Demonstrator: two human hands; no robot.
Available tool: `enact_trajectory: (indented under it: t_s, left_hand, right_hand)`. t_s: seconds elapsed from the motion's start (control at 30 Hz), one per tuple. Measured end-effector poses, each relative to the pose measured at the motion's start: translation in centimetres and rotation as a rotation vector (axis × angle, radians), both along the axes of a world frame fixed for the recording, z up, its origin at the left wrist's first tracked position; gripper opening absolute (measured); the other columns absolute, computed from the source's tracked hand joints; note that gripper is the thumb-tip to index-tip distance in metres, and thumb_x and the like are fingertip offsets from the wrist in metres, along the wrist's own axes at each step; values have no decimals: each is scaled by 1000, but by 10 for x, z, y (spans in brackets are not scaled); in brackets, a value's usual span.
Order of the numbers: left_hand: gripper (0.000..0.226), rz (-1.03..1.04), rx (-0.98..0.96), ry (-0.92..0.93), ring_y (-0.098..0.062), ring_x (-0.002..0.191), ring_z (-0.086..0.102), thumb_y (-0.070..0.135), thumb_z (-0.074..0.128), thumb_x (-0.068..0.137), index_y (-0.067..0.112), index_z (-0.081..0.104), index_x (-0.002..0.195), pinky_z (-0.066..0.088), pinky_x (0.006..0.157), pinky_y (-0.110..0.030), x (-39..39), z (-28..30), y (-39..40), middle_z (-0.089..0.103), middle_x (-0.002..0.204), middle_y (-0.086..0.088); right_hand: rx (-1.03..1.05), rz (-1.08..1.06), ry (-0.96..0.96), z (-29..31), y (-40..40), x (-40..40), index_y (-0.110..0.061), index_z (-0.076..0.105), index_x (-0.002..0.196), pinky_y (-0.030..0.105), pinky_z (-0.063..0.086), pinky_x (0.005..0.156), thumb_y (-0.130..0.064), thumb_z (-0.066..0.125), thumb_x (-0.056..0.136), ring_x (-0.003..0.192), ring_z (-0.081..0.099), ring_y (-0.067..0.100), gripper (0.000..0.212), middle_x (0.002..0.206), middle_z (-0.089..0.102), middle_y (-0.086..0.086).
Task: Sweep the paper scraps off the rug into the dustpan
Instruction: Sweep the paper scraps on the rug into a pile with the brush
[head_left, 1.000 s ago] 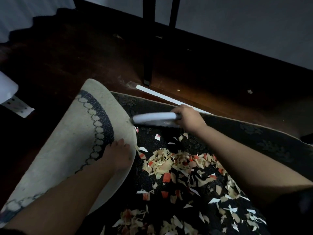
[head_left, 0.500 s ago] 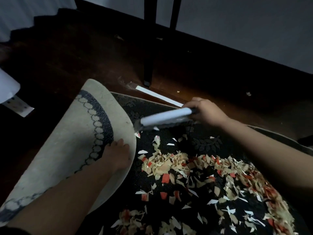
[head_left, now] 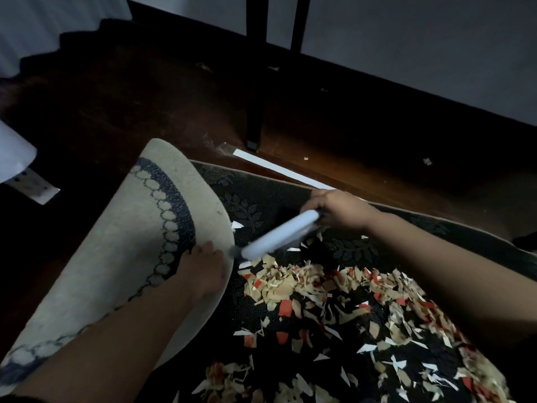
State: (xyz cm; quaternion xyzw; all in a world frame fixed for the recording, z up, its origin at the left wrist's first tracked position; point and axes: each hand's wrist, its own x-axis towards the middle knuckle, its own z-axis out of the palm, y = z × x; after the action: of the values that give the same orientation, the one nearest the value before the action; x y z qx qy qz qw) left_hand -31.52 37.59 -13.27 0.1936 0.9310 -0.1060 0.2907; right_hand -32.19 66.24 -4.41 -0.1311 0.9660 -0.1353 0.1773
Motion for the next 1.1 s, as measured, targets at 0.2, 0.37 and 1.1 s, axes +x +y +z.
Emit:
enact_trajectory:
  t_s: [0.2, 0.37, 1.1]
  left_hand:
    - [51, -4, -2, -4, -32, 135, 34, 43, 44, 94, 14, 37, 136, 33, 107, -40, 0, 5, 5, 23, 151, -10]
    - [47, 9, 5, -1, -30, 128, 41, 42, 43, 93, 15, 42, 131, 38, 105, -40, 1, 6, 2, 35, 139, -9]
    - [47, -6, -4, 9, -32, 126, 41, 43, 42, 95, 13, 41, 131, 38, 101, -39, 4, 5, -1, 31, 142, -11]
  right_hand:
    - [-78, -38, 68, 28, 21, 4, -16, 66, 113, 27, 46, 93, -5, 67, 82, 105, 54, 14, 33, 111, 59, 1]
    - [-42, -321, 247, 9, -12, -14, -21, 65, 116, 36, 45, 83, -12, 68, 82, 101, 55, 23, 35, 108, 58, 3]
    - [-99, -153, 217, 16, 0, -11, -18, 67, 114, 31, 47, 85, -5, 67, 82, 100, 54, 17, 35, 104, 57, -2]
